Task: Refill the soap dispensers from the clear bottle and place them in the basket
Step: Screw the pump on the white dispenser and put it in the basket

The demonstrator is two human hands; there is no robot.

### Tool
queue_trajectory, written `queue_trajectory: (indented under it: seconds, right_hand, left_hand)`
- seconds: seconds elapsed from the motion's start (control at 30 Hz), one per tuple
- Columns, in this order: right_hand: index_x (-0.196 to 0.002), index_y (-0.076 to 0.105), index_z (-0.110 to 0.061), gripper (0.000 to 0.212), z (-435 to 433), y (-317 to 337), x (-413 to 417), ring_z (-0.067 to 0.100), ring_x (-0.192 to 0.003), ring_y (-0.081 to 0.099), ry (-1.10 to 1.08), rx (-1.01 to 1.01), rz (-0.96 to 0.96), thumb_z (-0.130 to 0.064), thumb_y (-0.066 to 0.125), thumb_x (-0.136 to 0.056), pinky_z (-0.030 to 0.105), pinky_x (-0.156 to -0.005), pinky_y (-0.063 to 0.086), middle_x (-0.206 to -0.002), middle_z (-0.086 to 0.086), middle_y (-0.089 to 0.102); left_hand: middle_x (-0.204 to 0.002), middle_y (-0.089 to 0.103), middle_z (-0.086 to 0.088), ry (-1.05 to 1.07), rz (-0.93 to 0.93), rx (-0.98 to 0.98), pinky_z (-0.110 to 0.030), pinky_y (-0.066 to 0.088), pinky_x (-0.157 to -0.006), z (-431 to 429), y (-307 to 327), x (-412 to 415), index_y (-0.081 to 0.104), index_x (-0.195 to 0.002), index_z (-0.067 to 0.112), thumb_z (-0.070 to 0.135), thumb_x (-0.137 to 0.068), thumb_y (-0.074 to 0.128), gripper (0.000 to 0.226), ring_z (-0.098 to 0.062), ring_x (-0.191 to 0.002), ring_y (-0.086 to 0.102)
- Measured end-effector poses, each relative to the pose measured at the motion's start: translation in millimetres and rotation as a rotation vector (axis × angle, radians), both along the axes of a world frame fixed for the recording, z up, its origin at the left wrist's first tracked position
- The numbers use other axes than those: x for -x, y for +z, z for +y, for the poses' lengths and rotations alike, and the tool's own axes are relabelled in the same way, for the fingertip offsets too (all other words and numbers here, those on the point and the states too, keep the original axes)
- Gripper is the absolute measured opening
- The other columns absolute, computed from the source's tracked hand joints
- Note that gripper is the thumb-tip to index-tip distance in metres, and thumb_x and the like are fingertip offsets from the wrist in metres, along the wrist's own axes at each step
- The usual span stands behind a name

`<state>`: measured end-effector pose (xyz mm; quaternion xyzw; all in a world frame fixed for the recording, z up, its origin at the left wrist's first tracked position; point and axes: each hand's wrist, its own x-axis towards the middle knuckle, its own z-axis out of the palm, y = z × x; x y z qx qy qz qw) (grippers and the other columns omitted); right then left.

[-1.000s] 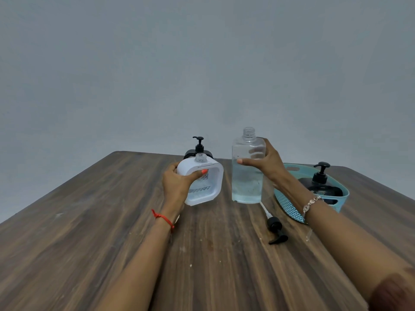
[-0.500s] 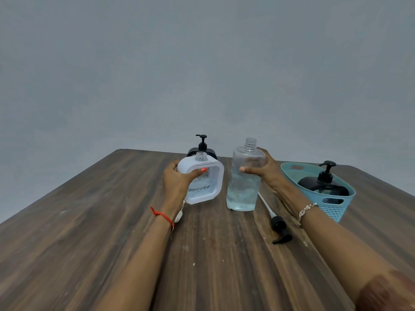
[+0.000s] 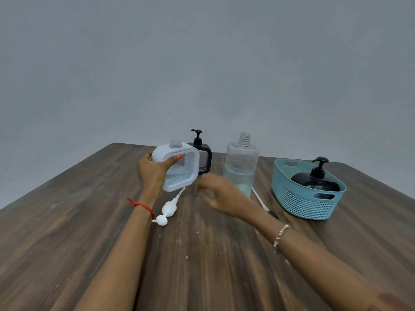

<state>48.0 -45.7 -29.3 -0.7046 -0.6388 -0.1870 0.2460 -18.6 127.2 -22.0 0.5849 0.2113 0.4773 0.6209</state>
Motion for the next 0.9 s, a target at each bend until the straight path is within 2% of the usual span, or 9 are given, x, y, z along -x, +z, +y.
queue_trajectory:
  seconds: [0.1, 0.2, 0.37, 0.47, 0.53, 0.67, 0.73, 0.83, 0.9]
  right_hand:
    - [-0.125, 0.053, -0.008, 0.042, 21, -23, 11, 0.023, -0.118, 0.052, -0.041, 0.275, -0.061, 0.001, 0.049, -0.085, 0.040, -0.086, 0.051, -0.129, 0.008, 0.054]
    - [-0.137, 0.042, -0.012, 0.057, 42, -30, 21, 0.021, -0.127, 0.045, -0.067, 0.399, -0.094, 0.007, 0.045, -0.083, 0.038, -0.083, 0.048, -0.144, 0.003, 0.043]
    - [-0.114, 0.057, -0.004, 0.031, 54, -30, 22, 0.029, -0.099, 0.057, -0.040, 0.426, -0.201, 0.003, 0.047, -0.085, 0.039, -0.065, 0.044, -0.116, 0.012, 0.056]
    - [-0.106, 0.064, -0.006, 0.022, 39, -11, 17, 0.016, -0.081, 0.057, -0.023, 0.255, 0.084, -0.014, 0.061, -0.086, 0.025, -0.065, 0.043, -0.099, 0.006, 0.063]
    - [-0.100, 0.069, -0.008, 0.024, 23, 11, 12, 0.005, -0.067, 0.053, -0.029, 0.074, 0.312, -0.012, 0.071, -0.077, 0.017, -0.062, 0.041, -0.087, 0.000, 0.064]
    - [-0.096, 0.069, -0.009, 0.028, -9, 73, 2, 0.012, -0.061, 0.058, -0.046, -0.322, 0.644, 0.001, 0.075, -0.071, 0.029, -0.064, 0.051, -0.076, 0.014, 0.068]
    - [-0.091, 0.066, -0.008, 0.023, -18, 102, -2, 0.013, -0.051, 0.058, 0.045, -0.568, 0.798, 0.005, 0.072, -0.073, 0.027, -0.056, 0.053, -0.065, 0.007, 0.066]
    - [-0.091, 0.067, 0.000, 0.014, -24, 134, -2, 0.018, -0.054, 0.057, 0.118, -0.789, 0.854, 0.004, 0.068, -0.077, 0.029, -0.052, 0.052, -0.068, 0.009, 0.064]
    - [-0.090, 0.068, 0.000, 0.013, -26, 145, 0, 0.019, -0.055, 0.057, 0.124, -0.845, 0.841, 0.003, 0.068, -0.078, 0.029, -0.052, 0.053, -0.070, 0.011, 0.064]
  left_hand:
    - [-0.098, 0.067, -0.008, 0.035, -0.011, -0.007, -0.025, 0.053, -0.063, 5, -1, 3, 0.062, -0.102, 0.007, 0.019, -0.058, 0.087, 0.052, -0.020, -0.082, 0.064]
    - [-0.097, 0.066, -0.007, 0.057, -0.007, -0.011, -0.028, 0.055, -0.066, 9, -2, 3, 0.061, -0.100, 0.008, 0.020, -0.057, 0.088, 0.052, -0.020, -0.082, 0.064]
    - [-0.095, 0.066, -0.007, 0.047, 0.015, -0.037, -0.026, 0.054, -0.063, 5, -4, 1, 0.062, -0.103, 0.005, 0.020, -0.057, 0.088, 0.055, -0.019, -0.080, 0.063]
    - [-0.096, 0.068, -0.009, 0.039, 0.037, -0.030, -0.036, 0.058, -0.071, 6, -5, -2, 0.063, -0.102, 0.005, 0.022, -0.055, 0.089, 0.057, -0.023, -0.083, 0.066]
    - [-0.097, 0.069, -0.010, 0.020, 0.055, -0.030, -0.038, 0.058, -0.074, 6, -5, -4, 0.063, -0.101, 0.005, 0.022, -0.055, 0.089, 0.055, -0.025, -0.084, 0.067]
    - [-0.092, 0.069, -0.007, -0.102, 0.051, -0.018, -0.037, 0.057, -0.071, -4, 2, -5, 0.063, -0.098, 0.008, 0.017, -0.056, 0.088, 0.050, -0.023, -0.081, 0.067]
    - [-0.087, 0.067, -0.002, -0.160, 0.059, -0.033, -0.033, 0.057, -0.065, -14, 8, -4, 0.062, -0.093, 0.012, 0.017, -0.057, 0.088, 0.045, -0.019, -0.076, 0.066]
    - [-0.085, 0.066, 0.002, -0.233, 0.061, -0.075, -0.022, 0.054, -0.055, -30, 16, -1, 0.061, -0.095, 0.014, 0.014, -0.061, 0.086, 0.042, -0.013, -0.073, 0.065]
    - [-0.091, 0.067, -0.002, -0.272, 0.058, -0.084, -0.026, 0.056, -0.061, -38, 20, 0, 0.061, -0.101, 0.012, 0.015, -0.061, 0.085, 0.047, -0.017, -0.077, 0.066]
